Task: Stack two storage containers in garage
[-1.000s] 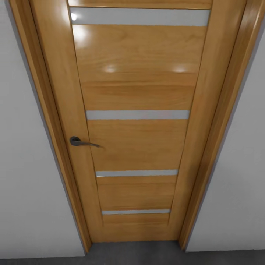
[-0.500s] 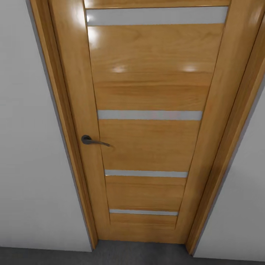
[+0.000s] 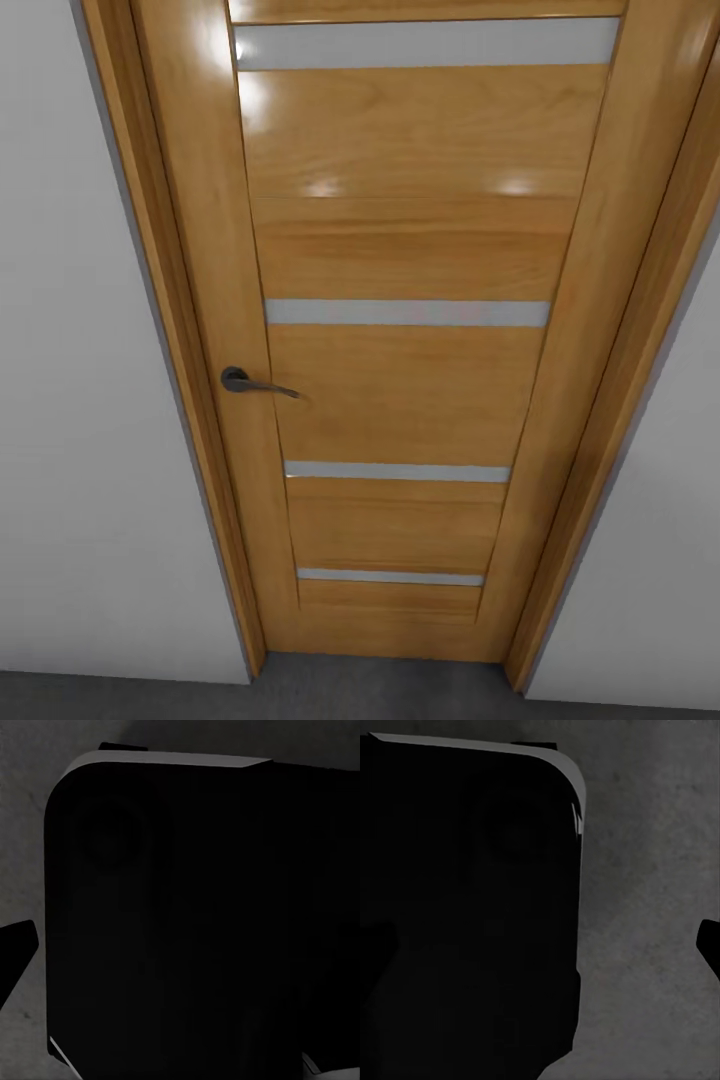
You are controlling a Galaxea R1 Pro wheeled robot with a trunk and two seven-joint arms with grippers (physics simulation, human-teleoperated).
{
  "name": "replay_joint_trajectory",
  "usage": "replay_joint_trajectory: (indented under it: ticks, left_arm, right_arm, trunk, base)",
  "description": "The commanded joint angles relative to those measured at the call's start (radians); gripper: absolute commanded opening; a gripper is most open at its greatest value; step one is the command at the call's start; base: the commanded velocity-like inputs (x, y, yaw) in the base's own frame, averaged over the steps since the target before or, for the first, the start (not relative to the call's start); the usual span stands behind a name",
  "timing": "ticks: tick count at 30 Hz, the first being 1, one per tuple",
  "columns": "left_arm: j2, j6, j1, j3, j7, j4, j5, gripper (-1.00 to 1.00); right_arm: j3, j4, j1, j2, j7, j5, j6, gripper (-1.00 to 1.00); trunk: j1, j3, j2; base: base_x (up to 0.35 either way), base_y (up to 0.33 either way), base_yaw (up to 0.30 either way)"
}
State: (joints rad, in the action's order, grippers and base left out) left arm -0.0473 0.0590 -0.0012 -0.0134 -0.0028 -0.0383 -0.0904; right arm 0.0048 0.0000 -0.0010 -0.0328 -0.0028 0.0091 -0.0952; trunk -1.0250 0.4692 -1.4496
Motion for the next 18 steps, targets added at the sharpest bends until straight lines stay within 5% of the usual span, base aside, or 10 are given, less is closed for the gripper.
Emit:
replay_joint_trajectory:
  ticks: [1, 10, 14, 18]
  left_arm:
    - [0.000, 0.002, 0.000, 0.000, 0.000, 0.000, -0.010, 1.00]
    - [0.000, 0.002, 0.000, 0.000, 0.000, 0.000, -0.011, 1.00]
    - [0.000, 0.002, 0.000, 0.000, 0.000, 0.000, -0.011, 1.00]
    - [0.000, 0.002, 0.000, 0.000, 0.000, 0.000, -0.011, 1.00]
  right_arm:
    - [0.000, 0.000, 0.000, 0.000, 0.000, 0.000, -0.003, 1.00]
    - [-0.001, 0.000, 0.000, 0.002, 0.000, -0.001, -0.001, 1.00]
    - [0.000, -0.159, 0.000, 0.002, 0.007, 0.009, 0.040, 1.00]
    - [0.021, -0.423, -0.001, 0.006, 0.011, 0.026, 0.178, 1.00]
  trunk:
    - [0.000, 0.001, 0.000]
    - [0.000, 0.001, 0.000]
    - [0.000, 0.001, 0.000]
    - [0.000, 0.001, 0.000]
  base:
    - [0.000, 0.000, 0.000]
    - [0.000, 0.000, 0.000]
    - [0.000, 0.000, 0.000]
    - [0.000, 0.000, 0.000]
